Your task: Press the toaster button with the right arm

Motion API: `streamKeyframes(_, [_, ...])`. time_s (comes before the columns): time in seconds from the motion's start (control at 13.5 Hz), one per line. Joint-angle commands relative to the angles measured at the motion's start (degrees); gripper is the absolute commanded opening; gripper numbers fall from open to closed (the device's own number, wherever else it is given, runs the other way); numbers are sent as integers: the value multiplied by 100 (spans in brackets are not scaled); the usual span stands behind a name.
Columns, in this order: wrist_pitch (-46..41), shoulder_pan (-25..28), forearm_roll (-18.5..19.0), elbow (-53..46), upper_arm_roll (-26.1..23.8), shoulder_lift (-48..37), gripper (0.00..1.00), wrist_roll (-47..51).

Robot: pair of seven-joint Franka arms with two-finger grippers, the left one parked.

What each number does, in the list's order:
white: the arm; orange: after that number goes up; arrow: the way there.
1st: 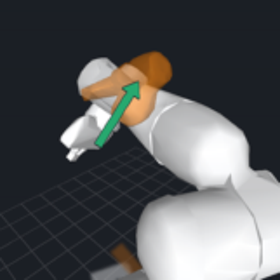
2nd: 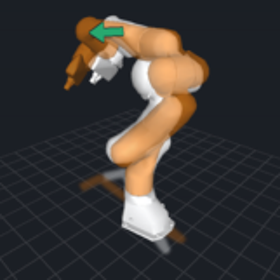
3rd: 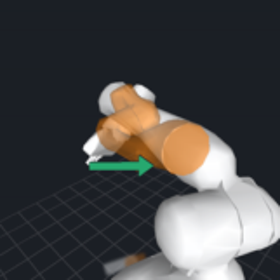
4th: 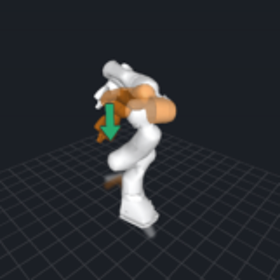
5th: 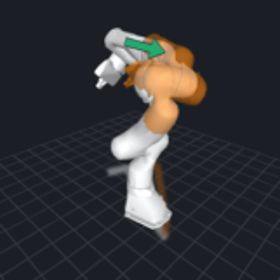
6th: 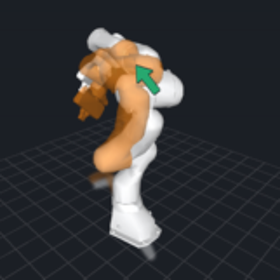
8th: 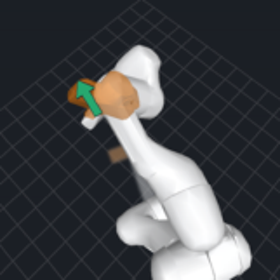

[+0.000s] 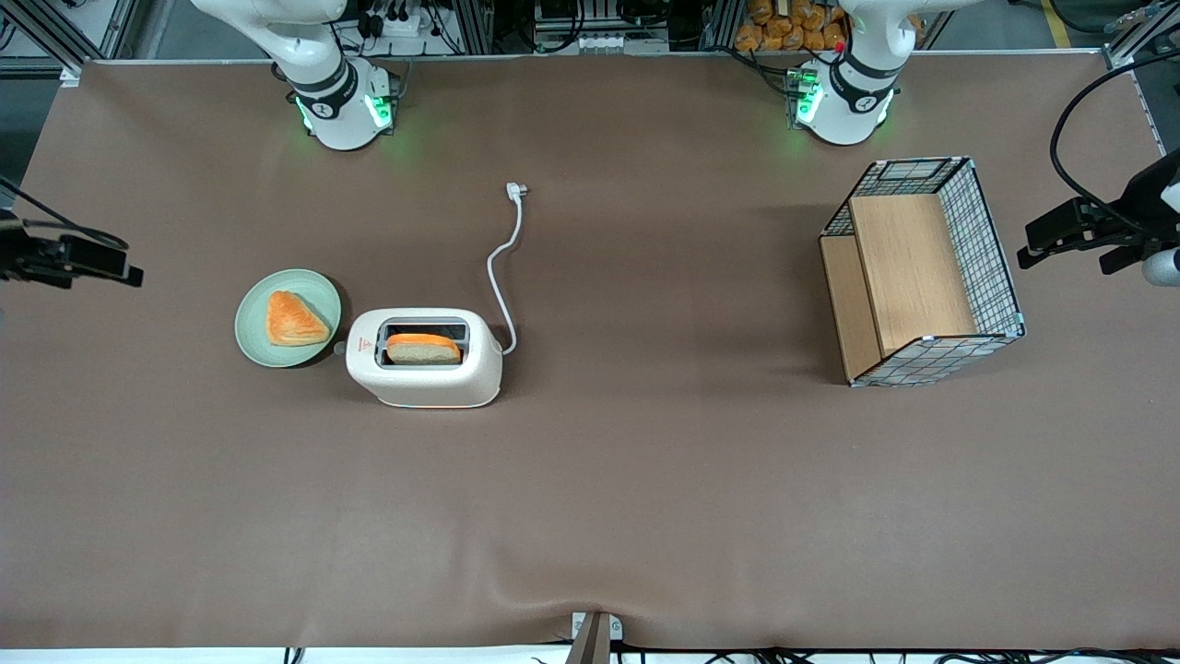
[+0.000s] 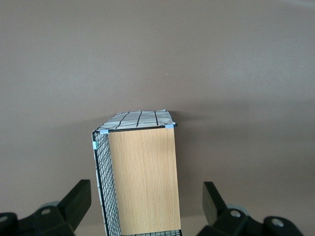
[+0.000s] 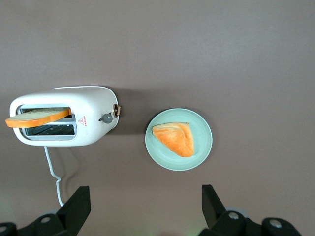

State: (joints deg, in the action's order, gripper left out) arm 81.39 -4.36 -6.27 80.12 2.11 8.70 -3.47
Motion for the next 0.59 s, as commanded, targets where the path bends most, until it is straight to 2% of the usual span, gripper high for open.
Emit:
streamKeyframes(0.0, [8,302,301,442,-18,-648,100,512])
streamKeyframes(0.22, [8,497,538,854,0,-1167,100,822])
streamKeyframes(0.52, [52,488,592,988,113,-1353,100,656])
